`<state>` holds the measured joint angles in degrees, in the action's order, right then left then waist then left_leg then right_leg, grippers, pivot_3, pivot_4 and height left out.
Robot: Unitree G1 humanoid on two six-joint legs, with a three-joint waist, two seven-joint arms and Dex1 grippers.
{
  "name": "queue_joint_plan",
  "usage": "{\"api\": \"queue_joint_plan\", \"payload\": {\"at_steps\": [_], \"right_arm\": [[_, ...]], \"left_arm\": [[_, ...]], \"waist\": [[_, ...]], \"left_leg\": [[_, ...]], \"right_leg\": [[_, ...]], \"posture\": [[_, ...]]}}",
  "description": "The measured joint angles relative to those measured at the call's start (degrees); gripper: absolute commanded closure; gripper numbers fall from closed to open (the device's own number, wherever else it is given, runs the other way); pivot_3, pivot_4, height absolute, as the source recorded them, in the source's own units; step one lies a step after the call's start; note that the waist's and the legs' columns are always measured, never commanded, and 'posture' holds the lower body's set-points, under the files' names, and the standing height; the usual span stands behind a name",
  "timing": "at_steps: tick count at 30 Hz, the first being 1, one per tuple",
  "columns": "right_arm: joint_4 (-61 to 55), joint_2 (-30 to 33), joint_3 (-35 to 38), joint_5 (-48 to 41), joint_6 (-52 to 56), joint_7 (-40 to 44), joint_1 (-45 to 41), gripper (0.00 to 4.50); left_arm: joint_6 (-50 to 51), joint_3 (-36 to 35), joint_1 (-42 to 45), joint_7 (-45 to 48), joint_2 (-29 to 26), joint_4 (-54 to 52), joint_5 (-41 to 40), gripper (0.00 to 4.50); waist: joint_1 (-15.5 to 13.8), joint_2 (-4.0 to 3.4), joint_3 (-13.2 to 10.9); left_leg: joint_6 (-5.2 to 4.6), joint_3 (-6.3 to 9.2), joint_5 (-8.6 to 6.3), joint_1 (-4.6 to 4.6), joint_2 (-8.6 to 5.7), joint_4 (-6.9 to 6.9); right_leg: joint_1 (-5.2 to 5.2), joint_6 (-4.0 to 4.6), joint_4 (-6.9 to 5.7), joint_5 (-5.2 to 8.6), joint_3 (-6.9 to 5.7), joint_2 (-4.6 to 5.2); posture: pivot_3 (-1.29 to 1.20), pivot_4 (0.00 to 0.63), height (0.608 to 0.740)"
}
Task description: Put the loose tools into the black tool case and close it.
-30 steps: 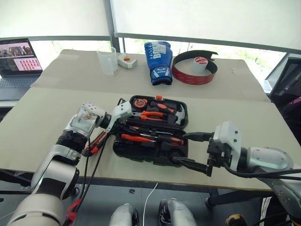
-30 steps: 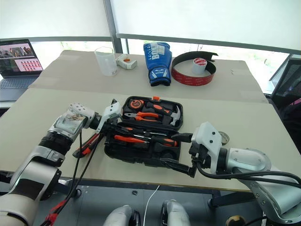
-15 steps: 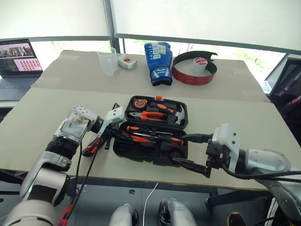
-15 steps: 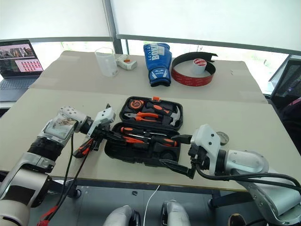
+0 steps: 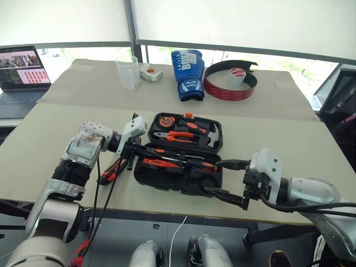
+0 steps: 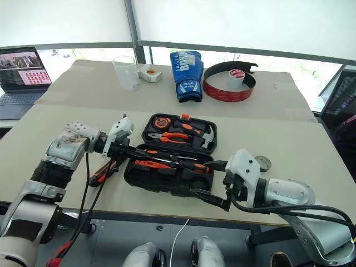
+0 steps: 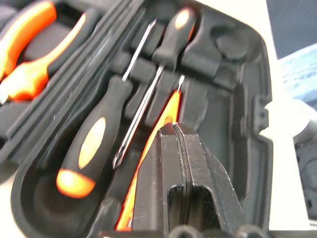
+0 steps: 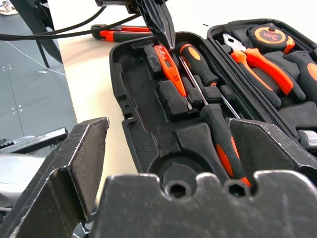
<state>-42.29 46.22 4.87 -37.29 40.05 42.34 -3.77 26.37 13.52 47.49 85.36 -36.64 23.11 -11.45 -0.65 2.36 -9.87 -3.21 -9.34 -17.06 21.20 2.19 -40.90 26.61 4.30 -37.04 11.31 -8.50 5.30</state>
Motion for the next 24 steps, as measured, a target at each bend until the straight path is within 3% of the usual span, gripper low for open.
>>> {"api": "queue_joint_plan", "payload": {"at_steps": [10,16,19,24], "right_arm": [[0.0,0.0,0.0,-0.2,0.1,0.1,-1.8,0.0],[0.0,0.0,0.0,-2.1,0.8,0.2,-2.9,0.0],[0.3,0.0,-0.3,-2.5,0.9,1.0,-5.5,0.0],[6.6,-0.2,-2.3,-3.5,0.9,4.1,-13.1,0.0]], "left_arm": [[-9.9,1.6,-2.2,-6.2,3.0,4.3,4.8,4.48],[-8.7,-1.3,-6.2,-8.3,2.5,0.6,3.6,4.48],[-2.9,-4.0,-10.7,-8.8,0.0,-6.3,0.5,3.76],[7.7,-14.5,-19.5,-13.9,-4.8,-22.5,-6.8,1.91]], "waist": [[-0.1,0.0,0.0],[0.3,-0.02,0.0],[0.6,-0.02,0.0],[0.6,-0.01,0.0]], "left_leg": [[-0.02,0.05,-0.01,-0.1,0.0,0.01],[-0.02,0.04,-0.02,-0.16,0.07,0.04],[-0.01,0.04,-0.02,-0.14,0.13,0.04],[-0.01,0.04,-0.02,-0.11,0.14,0.03]], "right_leg": [[-0.15,0.0,0.03,0.0,-0.01,0.03],[-0.18,0.0,0.02,0.0,0.02,0.01],[-0.16,0.0,0.02,0.0,0.0,-0.02],[-0.12,0.0,0.04,0.0,0.0,0.01]], "posture": [[0.0,0.15,0.727],[0.0,0.15,0.727],[0.0,0.15,0.727],[0.0,0.15,0.727]]}}
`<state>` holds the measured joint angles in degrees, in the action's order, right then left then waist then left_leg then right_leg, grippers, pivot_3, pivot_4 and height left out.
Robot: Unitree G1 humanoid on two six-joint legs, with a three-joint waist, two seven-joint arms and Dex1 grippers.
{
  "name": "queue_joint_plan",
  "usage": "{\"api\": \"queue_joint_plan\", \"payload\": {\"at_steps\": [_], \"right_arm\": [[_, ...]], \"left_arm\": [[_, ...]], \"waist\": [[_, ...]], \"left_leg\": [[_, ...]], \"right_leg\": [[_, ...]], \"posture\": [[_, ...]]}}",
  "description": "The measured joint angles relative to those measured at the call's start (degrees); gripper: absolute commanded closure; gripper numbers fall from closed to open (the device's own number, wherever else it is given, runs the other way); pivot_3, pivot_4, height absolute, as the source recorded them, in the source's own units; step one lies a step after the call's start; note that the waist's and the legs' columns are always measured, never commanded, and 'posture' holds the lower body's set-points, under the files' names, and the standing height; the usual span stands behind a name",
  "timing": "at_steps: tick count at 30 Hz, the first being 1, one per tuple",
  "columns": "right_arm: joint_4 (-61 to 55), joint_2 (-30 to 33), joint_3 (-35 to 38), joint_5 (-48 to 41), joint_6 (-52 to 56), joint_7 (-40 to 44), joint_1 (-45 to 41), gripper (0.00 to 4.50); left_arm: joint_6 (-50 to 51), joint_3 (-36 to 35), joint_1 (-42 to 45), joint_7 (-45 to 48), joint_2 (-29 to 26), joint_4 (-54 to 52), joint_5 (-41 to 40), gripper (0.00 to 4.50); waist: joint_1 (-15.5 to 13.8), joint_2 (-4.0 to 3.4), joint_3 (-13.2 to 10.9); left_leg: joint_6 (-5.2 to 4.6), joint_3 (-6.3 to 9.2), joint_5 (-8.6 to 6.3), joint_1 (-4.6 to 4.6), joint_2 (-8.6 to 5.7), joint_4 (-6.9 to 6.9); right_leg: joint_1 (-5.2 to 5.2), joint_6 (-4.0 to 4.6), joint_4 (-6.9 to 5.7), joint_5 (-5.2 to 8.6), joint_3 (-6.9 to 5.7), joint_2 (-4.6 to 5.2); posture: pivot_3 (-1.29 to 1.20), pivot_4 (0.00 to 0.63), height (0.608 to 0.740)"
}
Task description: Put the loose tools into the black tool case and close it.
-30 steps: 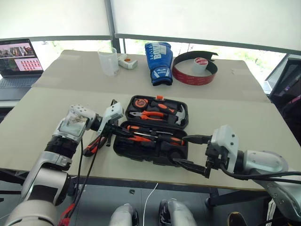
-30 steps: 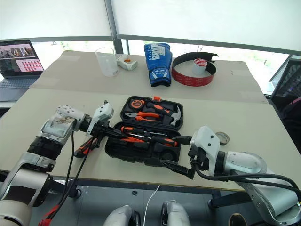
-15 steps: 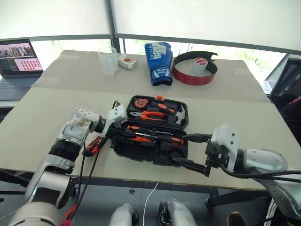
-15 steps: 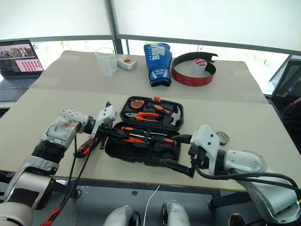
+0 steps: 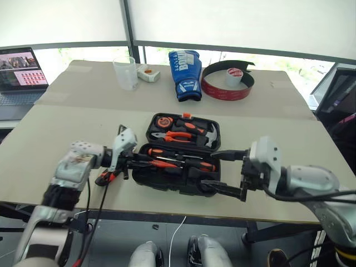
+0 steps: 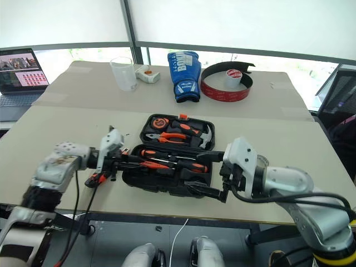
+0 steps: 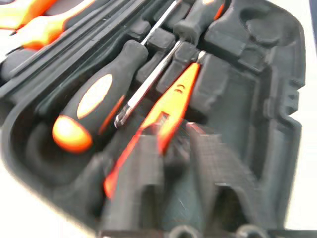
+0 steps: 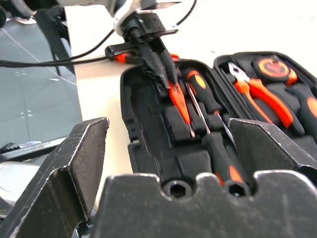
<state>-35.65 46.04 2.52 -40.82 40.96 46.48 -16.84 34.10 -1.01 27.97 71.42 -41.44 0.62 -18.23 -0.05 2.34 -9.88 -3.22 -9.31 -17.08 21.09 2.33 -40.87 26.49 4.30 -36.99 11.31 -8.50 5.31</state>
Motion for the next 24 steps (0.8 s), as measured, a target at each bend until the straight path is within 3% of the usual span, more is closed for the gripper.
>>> {"api": "queue_joint_plan", "payload": {"at_steps": [3,5,10,15,20,24], "right_arm": [[3.7,0.0,-0.6,-0.6,0.0,3.0,-4.2,0.0],[6.6,-0.1,-1.9,-0.8,-0.2,6.1,-7.4,0.0],[11.1,-1.2,-3.5,-1.1,-0.7,12.0,-13.1,0.0],[13.5,-1.9,-4.0,-1.0,-1.0,16.0,-15.1,0.0],[13.9,-1.9,-4.1,-0.9,-1.1,17.5,-15.8,0.0],[13.0,-1.6,-3.9,-0.9,-1.1,17.3,-14.8,0.0]], "left_arm": [[3.6,-9.3,-7.0,-4.2,-3.3,-8.7,-2.8,0.79],[5.9,-17.5,-16.3,-6.8,-4.7,-14.5,-4.5,0.02],[10.1,-33.3,-35.8,-10.6,-4.0,-24.8,-6.9,0.02],[10.2,-41.9,-47.1,-12.5,-3.1,-28.8,-7.2,0.02],[10.8,-41.9,-48.1,-14.7,-4.5,-29.2,-7.7,0.02],[14.8,-34.0,-42.9,-17.7,-9.0,-29.1,-7.8,0.02]], "waist": [[0.2,-0.03,0.0],[0.6,-0.06,0.0],[0.3,-0.08,0.0],[-1.0,-0.11,0.0],[-1.2,-0.11,0.0],[-1.4,-0.15,0.0]], "left_leg": [[0.01,-0.01,0.0,-0.07,0.01,0.12],[0.05,-0.01,-0.02,-0.1,0.04,0.17],[0.08,0.0,-0.05,-0.02,0.1,0.15],[0.53,0.01,-0.5,0.01,0.1,0.15],[0.54,0.01,-0.53,0.02,0.1,0.16],[0.55,0.0,-0.53,0.03,0.1,0.17]], "right_leg": [[-0.02,0.0,0.06,0.0,0.02,-0.01],[-0.01,0.01,0.07,0.0,0.01,-0.02],[-0.01,0.02,0.2,0.0,-0.04,-0.02],[0.02,0.02,0.24,0.01,-0.07,0.0],[0.03,0.03,0.24,0.01,-0.07,0.0],[0.04,0.03,0.22,0.01,-0.09,-0.01]], "posture": [[0.0,0.15,0.727],[0.0,0.15,0.727],[0.0,0.15,0.727],[0.0,0.15,0.727],[0.0,0.15,0.727],[0.0,0.15,0.727]]}}
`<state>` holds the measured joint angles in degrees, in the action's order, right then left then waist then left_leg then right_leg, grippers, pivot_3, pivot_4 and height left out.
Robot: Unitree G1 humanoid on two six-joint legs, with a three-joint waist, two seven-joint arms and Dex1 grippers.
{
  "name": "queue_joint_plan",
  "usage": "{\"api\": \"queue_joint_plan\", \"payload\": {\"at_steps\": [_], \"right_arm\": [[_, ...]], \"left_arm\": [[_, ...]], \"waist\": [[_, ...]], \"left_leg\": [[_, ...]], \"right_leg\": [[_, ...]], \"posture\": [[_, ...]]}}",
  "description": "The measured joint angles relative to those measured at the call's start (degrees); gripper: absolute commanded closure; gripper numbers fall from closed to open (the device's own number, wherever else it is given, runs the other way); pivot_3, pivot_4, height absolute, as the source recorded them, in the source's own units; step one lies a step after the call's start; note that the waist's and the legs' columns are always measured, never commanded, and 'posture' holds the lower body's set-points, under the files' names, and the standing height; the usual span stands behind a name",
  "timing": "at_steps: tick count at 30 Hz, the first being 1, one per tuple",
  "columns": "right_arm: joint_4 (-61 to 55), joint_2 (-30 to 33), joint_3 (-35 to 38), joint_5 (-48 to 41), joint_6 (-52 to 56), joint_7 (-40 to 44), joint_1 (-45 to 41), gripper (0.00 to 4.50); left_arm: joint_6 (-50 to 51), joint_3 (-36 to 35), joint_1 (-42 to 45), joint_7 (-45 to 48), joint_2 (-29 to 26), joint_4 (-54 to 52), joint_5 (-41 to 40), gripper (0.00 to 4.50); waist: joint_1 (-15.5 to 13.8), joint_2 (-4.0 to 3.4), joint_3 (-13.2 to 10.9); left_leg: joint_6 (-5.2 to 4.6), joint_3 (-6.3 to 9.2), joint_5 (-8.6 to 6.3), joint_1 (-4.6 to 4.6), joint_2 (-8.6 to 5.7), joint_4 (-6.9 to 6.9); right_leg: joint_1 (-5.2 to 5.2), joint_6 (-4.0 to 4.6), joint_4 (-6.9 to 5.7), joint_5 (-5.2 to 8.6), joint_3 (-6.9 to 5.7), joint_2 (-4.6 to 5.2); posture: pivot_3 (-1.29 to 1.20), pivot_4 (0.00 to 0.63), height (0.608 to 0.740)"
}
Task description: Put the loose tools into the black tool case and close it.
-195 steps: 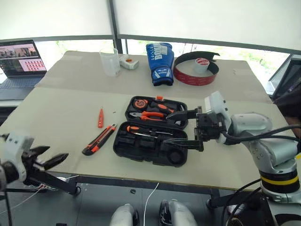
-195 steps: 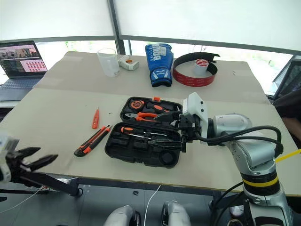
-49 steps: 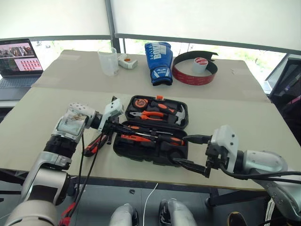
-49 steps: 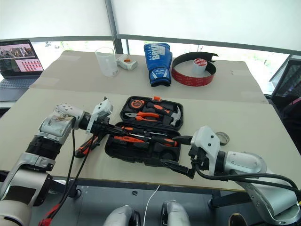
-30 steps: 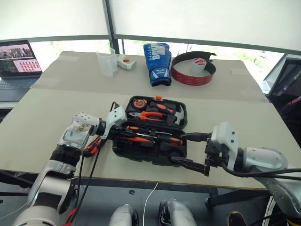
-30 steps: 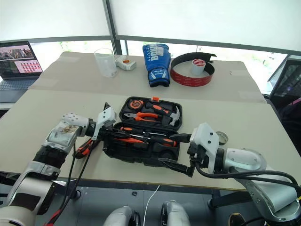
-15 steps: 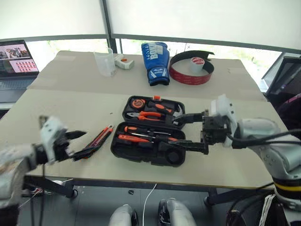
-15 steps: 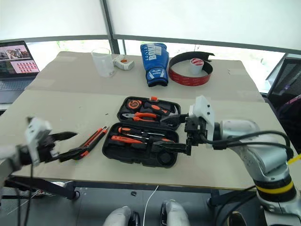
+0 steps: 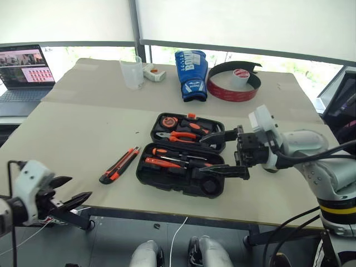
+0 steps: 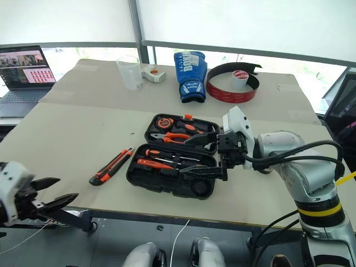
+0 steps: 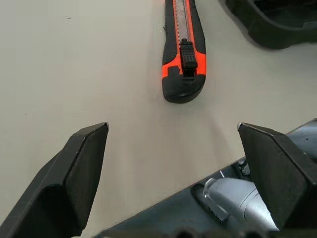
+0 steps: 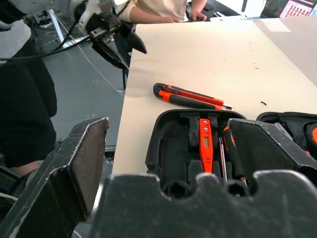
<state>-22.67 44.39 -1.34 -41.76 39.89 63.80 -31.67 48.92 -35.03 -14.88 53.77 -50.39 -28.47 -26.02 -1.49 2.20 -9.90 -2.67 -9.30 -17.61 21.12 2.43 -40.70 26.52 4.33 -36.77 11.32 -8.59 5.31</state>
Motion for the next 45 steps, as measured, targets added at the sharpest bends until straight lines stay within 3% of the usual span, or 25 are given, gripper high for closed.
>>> {"api": "queue_joint_plan", "payload": {"at_steps": [5,11,15,18,23,24,29,34,40,45], "right_arm": [[-4.3,0.4,1.8,-0.1,0.4,-3.3,3.9,0.0],[-9.2,1.1,3.5,-0.2,0.8,-6.8,8.6,0.0],[-11.0,1.2,4.3,-0.5,1.0,-8.7,9.7,0.0],[-12.0,1.3,4.5,-1.5,1.6,-9.7,10.6,0.0],[-13.0,2.0,5.0,-2.4,2.0,-11.4,12.3,0.0],[-13.0,2.3,5.3,-2.9,2.2,-11.5,12.5,0.0],[-14.6,4.4,6.9,-6.3,3.6,-11.1,15.2,0.0],[-16.5,5.9,8.1,-6.7,3.5,-11.1,17.8,0.0],[-18.5,6.4,10.3,-5.7,3.0,-13.7,23.4,0.0],[-20.9,6.4,12.0,-5.7,2.9,-16.2,26.3,0.0]], "left_arm": [[1.5,12.7,9.4,-2.6,-3.6,5.6,1.5,0.02],[2.3,27.0,23.7,-4.1,-3.9,15.8,5.1,0.02],[1.1,32.3,29.7,-3.7,-3.4,20.1,7.5,0.02],[-0.4,34.5,31.9,-3.4,-2.8,23.0,8.5,0.77],[-3.5,34.6,33.1,-3.0,-2.8,27.3,9.9,2.6],[-4.7,34.7,33.2,-2.7,-2.8,28.3,10.1,2.7],[-13.5,35.2,36.1,1.4,-2.6,36.0,10.7,2.7],[-22.7,34.6,47.4,14.6,-2.5,38.0,6.6,2.7],[-30.2,47.1,56.1,35.7,-3.7,34.8,8.0,2.7],[-37.8,58.3,59.9,38.5,0.4,41.7,11.7,2.7]], "waist": [[0.3,-0.01,0.0],[0.5,-0.02,0.0],[0.5,-0.17,0.1],[0.3,-0.46,0.2],[0.3,-0.57,0.3],[0.3,-0.62,0.3],[0.2,-0.61,0.3],[-0.2,-0.28,0.2],[0.2,-0.34,0.2],[0.3,-0.29,0.2]], "left_leg": [[0.02,-0.04,-0.01,0.02,0.01,0.03],[0.03,-0.1,0.0,0.02,0.01,0.04],[0.02,-0.11,0.0,-0.02,0.01,0.04],[-0.02,-0.11,0.03,-0.04,0.01,0.04],[-0.08,-0.11,0.05,-0.06,0.01,0.04],[-0.08,-0.11,0.05,-0.06,0.0,0.04],[-0.06,-0.08,0.06,0.0,0.05,0.04],[-0.45,-0.12,0.22,0.24,0.0,-0.1],[-0.5,-0.2,0.19,0.18,-0.15,-0.09],[-0.49,-0.12,0.2,0.19,-0.15,-0.14]], "right_leg": [[0.06,0.01,-0.01,-0.01,0.02,-0.03],[0.08,0.01,-0.03,0.0,0.05,-0.04],[0.06,0.0,-0.05,0.0,0.06,-0.04],[0.02,0.0,-0.05,0.0,0.07,-0.04],[-0.01,0.0,-0.04,0.0,0.08,-0.04],[-0.01,0.0,-0.03,0.0,0.08,-0.04],[0.06,0.0,-0.04,0.0,0.01,-0.06],[0.18,0.0,0.01,-0.01,0.01,-0.04],[0.15,-0.13,-0.02,0.08,0.04,-0.13],[0.12,-0.16,-0.06,0.09,0.03,-0.11]], "posture": [[0.0,0.15,0.727],[0.0,0.15,0.727],[0.0,0.15,0.727],[0.0,0.15,0.727],[0.0,0.15,0.727],[0.0,0.15,0.727],[0.0,0.15,0.727],[0.0,0.15,0.727],[0.0,0.15,0.727],[0.0,0.15,0.727]]}}
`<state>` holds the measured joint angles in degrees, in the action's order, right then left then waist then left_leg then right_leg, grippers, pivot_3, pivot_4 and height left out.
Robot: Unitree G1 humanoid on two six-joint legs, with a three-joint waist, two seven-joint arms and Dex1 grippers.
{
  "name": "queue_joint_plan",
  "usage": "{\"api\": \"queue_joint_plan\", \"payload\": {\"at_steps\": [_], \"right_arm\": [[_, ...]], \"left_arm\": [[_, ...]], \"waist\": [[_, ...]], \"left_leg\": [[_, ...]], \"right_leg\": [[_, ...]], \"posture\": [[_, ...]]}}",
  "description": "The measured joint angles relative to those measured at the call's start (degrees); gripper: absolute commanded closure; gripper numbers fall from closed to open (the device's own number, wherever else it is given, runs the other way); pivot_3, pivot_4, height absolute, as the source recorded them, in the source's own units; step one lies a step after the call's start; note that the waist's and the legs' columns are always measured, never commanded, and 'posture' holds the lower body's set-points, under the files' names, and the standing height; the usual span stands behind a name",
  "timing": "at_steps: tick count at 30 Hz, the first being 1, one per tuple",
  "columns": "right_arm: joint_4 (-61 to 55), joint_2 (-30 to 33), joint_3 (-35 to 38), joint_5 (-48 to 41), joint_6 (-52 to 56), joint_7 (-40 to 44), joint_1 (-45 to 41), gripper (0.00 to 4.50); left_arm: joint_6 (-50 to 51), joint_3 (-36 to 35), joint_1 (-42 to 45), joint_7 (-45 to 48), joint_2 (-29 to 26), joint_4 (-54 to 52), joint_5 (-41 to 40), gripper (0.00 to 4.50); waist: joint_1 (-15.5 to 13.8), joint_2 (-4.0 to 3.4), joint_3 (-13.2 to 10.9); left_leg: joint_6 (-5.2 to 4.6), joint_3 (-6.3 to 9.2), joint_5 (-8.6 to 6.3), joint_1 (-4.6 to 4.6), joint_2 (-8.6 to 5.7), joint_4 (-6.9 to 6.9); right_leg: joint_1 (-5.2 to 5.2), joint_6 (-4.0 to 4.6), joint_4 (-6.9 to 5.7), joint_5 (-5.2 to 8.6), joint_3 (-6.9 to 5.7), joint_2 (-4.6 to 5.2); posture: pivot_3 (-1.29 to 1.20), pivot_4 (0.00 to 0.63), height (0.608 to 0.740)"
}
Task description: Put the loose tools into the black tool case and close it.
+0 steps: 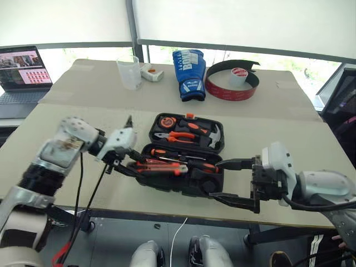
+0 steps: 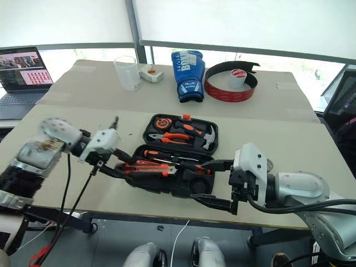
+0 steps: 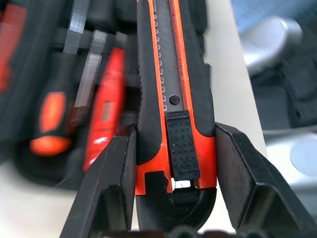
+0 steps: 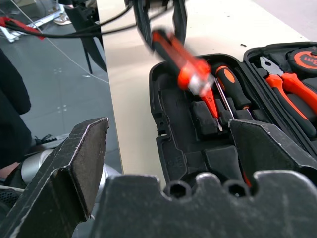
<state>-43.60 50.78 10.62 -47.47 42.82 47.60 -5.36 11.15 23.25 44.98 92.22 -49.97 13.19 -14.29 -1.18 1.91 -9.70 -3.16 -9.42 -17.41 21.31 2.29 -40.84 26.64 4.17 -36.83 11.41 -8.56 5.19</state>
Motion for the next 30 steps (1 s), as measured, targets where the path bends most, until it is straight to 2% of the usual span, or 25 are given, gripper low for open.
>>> {"api": "queue_joint_plan", "payload": {"at_steps": [5,12,14,15,19,20,25,28,30], "right_arm": [[-2.4,0.0,2.3,-0.4,0.0,-2.9,2.3,0.0],[-4.2,0.0,3.4,-1.2,0.1,-6.4,2.2,0.0],[-4.2,0.0,3.4,-1.4,0.2,-7.1,1.9,0.0],[-4.2,0.0,3.4,-1.5,0.2,-7.3,1.7,0.0],[-4.1,0.0,3.2,-1.8,0.2,-8.4,1.1,0.0],[-4.1,0.0,3.0,-1.9,0.2,-8.6,1.1,0.0],[-4.0,0.0,2.0,-1.9,0.2,-8.7,1.1,0.0],[-3.1,0.0,1.2,-1.6,0.2,-8.5,0.8,0.0],[-2.6,0.0,1.1,-1.1,0.1,-8.2,0.4,0.0]], "left_arm": [[-2.7,6.3,4.4,0.1,2.8,4.6,1.1,2.7],[-5.4,9.4,6.0,0.1,5.7,9.9,2.3,2.7],[-5.9,10.0,6.8,0.0,5.7,10.3,2.7,1.69],[-5.9,10.1,6.9,0.1,5.8,10.4,2.7,1.54],[-4.5,10.3,7.8,-0.1,5.9,10.0,0.7,0.11],[-3.2,10.3,8.0,-0.1,5.4,9.1,-0.7,0.04],[1.7,8.9,8.5,0.0,3.7,6.4,-4.8,0.04],[1.6,7.6,8.5,0.0,3.3,6.5,-5.2,0.78],[0.8,7.6,8.5,0.0,2.4,6.8,-5.1,1.51]], "waist": [[0.2,0.01,0.0],[0.3,0.02,0.0],[0.3,0.02,0.0],[0.4,0.02,0.0],[0.4,0.03,0.0],[0.4,0.03,0.0],[0.4,0.03,0.0],[0.5,0.03,0.0],[0.5,0.03,0.0]], "left_leg": [[-0.08,0.04,-0.03,-0.01,0.0,0.0],[-0.09,0.04,-0.02,0.01,0.0,-0.06],[-0.11,0.04,-0.03,0.0,0.0,-0.07],[-0.11,0.04,-0.04,0.0,0.0,-0.07],[-0.12,0.07,-0.04,0.01,0.0,-0.06],[-0.12,0.07,-0.04,0.01,0.0,-0.06],[-0.12,0.07,-0.04,-0.01,0.0,-0.09],[-0.12,0.07,-0.04,-0.02,0.0,-0.1],[-0.12,0.07,-0.04,-0.03,0.0,-0.1]], "right_leg": [[-0.01,-0.03,0.01,-0.01,0.07,0.01],[-0.01,-0.03,0.03,-0.01,0.06,-0.01],[-0.04,-0.04,0.03,0.0,0.07,0.0],[-0.03,-0.04,0.03,0.0,0.08,0.0],[-0.03,-0.04,0.04,0.0,0.07,-0.01],[-0.03,-0.04,0.05,0.0,0.07,-0.01],[-0.05,-0.05,0.02,0.0,0.08,0.0],[-0.07,-0.06,0.02,0.01,0.07,-0.01],[-0.07,-0.06,0.02,0.01,0.08,-0.02]], "posture": [[0.0,0.15,0.727],[0.0,0.15,0.727],[0.0,0.15,0.727],[0.0,0.15,0.727],[0.0,0.15,0.727],[0.0,0.15,0.727],[0.0,0.15,0.727],[0.0,0.15,0.727],[0.0,0.15,0.727]]}}
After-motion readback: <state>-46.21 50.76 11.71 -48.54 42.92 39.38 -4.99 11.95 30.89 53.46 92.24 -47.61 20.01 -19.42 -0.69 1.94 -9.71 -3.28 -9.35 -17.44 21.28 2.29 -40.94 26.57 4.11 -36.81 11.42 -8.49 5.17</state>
